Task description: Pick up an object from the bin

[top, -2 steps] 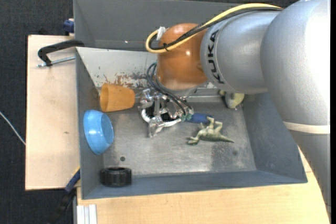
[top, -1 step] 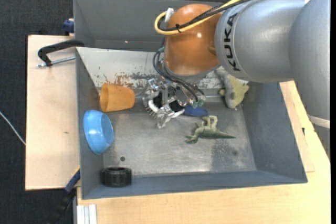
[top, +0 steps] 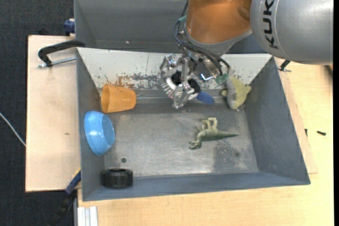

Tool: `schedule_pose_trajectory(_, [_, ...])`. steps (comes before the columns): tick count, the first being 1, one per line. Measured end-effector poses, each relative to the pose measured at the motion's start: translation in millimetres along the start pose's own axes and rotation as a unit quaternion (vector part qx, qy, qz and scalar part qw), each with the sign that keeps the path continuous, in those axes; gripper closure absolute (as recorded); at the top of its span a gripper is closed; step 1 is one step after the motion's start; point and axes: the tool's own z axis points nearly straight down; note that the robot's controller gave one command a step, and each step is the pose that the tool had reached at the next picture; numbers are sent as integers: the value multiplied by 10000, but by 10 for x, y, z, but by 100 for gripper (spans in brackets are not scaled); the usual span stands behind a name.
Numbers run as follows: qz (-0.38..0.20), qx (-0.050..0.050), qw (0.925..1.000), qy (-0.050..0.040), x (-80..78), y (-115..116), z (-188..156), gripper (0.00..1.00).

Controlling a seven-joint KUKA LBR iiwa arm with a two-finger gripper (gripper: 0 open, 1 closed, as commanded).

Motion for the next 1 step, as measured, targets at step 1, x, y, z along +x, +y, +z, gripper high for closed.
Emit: schedule_pose_trajectory(1, [293, -7, 9996, 9, 27, -23, -569, 100])
